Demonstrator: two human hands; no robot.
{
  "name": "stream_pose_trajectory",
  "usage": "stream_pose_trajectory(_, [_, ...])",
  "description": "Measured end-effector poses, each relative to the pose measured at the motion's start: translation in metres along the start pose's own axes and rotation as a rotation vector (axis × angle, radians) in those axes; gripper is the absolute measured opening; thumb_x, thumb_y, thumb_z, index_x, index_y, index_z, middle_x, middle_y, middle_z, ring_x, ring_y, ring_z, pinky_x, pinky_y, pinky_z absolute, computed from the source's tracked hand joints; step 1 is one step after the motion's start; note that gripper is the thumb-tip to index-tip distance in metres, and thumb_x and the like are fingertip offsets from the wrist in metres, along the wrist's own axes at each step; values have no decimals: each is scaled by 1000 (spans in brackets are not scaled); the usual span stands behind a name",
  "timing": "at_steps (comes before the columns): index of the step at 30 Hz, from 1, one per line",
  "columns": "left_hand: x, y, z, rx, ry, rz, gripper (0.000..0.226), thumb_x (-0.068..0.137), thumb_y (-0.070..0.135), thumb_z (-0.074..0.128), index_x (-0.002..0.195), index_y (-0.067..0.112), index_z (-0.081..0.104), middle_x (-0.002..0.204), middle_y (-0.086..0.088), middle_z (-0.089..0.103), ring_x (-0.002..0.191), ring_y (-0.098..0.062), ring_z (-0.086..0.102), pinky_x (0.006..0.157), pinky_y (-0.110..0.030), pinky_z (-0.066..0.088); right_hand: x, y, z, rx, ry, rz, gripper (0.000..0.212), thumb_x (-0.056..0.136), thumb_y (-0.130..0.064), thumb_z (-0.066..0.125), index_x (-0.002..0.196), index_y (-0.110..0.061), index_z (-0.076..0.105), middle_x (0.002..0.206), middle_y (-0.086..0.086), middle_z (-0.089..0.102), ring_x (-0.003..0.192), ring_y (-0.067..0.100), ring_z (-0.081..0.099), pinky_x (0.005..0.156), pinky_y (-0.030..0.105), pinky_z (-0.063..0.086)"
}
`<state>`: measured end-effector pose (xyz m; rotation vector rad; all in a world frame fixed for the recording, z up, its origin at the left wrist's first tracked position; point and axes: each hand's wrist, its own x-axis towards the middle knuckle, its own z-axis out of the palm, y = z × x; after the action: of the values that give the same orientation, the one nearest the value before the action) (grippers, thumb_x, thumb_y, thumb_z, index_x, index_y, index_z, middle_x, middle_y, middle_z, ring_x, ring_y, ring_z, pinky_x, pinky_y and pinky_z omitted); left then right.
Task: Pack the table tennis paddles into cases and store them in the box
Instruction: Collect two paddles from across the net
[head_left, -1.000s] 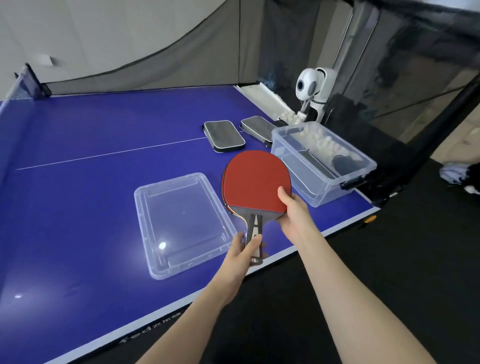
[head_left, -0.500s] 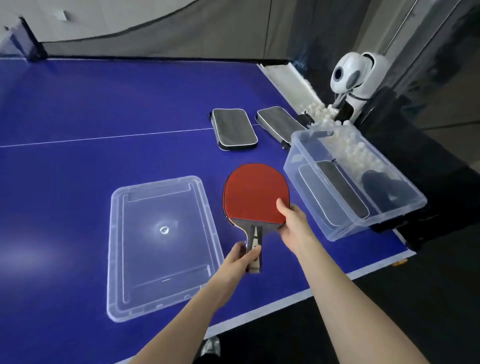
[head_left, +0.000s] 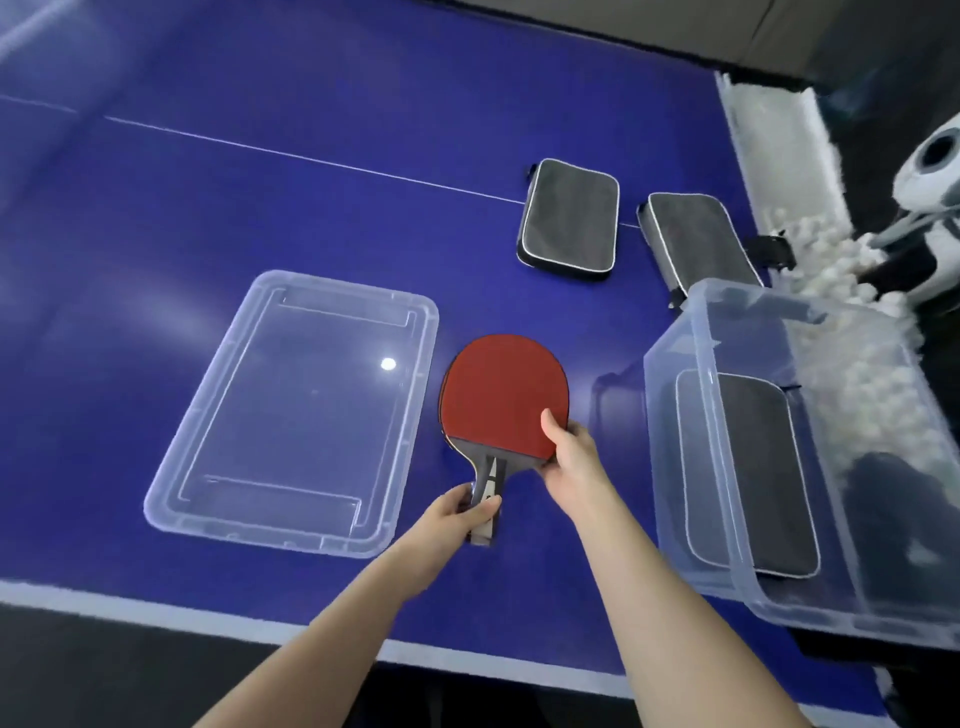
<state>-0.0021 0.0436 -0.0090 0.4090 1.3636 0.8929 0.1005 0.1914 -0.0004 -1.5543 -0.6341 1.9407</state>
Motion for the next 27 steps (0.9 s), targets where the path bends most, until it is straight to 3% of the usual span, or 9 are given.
stream_pose_trajectory(2, [4, -2, 10, -27, 58, -23, 10, 95, 32, 57, 98, 25, 63, 85, 16, 70, 76, 8, 65, 63, -2, 45, 13, 1, -7, -8, 0, 32, 38, 91, -19, 63, 124, -6, 50, 117, 14, 64, 98, 26, 66, 79, 43, 57])
stream_pose_trajectory(6, [14, -10, 24, -20, 111, -25, 30, 96, 31, 54, 113, 6, 61, 94, -4, 62, 88, -13, 60, 77, -15, 48, 30, 6, -16, -27, 19, 89, 40, 90, -19, 64, 125, -6, 49, 121, 15, 62, 106, 30, 64, 85, 45, 55])
stream_pose_trajectory(10, [23, -13, 29, -35, 120, -38, 24, 97, 27, 52, 102, 5, 61, 83, -2, 56, 72, -9, 54, 65, -14, 46, 40, 10, -24, -40, 51, 118, 43, 89, -21, 65, 127, -7, 49, 121, 14, 61, 106, 30, 64, 80, 42, 57])
stream_pose_trajectory(14, [29, -14, 28, 11, 146, -54, 24, 98, 24, 51, 107, 4, 60, 85, -2, 56, 76, -11, 54, 65, -14, 47, 44, 19, -28, -76, 82, 107, 37, 90, -24, 64, 122, -9, 53, 116, 11, 65, 102, 28, 65, 87, 44, 55])
stream_pose_trajectory(17, [32, -15, 30, 73, 176, -68, 24, 98, 25, 52, 105, 3, 59, 95, -7, 51, 80, -14, 53, 68, -14, 47, 44, 24, -30, -258, 152, 27, 32, 90, -30, 62, 114, -8, 57, 112, 8, 66, 103, 25, 63, 92, 44, 52])
stream_pose_trajectory(19, [31, -14, 32, 124, 240, -91, 22, 96, 28, 54, 95, 8, 61, 104, -3, 45, 84, -14, 55, 64, -8, 47, 43, 25, -30, -406, 213, -42, 32, 90, -35, 61, 108, -8, 59, 109, 6, 65, 98, 22, 62, 81, 35, 50])
stream_pose_trajectory(23, [35, -19, 33, 298, 340, -36, 30, 94, 33, 57, 104, 5, 62, 116, -12, 47, 102, -23, 57, 89, -29, 52, 43, 23, -32, -574, 265, -126, 29, 88, -37, 62, 101, -11, 60, 111, 8, 61, 91, 19, 58, 75, 29, 43])
stream_pose_trajectory(25, [35, -19, 34, 360, 384, -25, 34, 93, 35, 59, 117, 12, 59, 115, -7, 47, 101, -17, 54, 84, -21, 51, 44, 22, -32, -645, 267, -155, 31, 88, -36, 63, 101, -8, 62, 109, 9, 63, 88, 19, 57, 74, 29, 43])
stream_pose_trajectory(27, [35, -21, 36, 364, 416, -11, 41, 92, 35, 60, 127, 16, 52, 113, -2, 46, 100, -12, 52, 68, -7, 46, 44, 21, -31, -687, 274, -173, 34, 88, -36, 63, 103, -5, 62, 107, 10, 63, 89, 20, 57, 75, 31, 45])
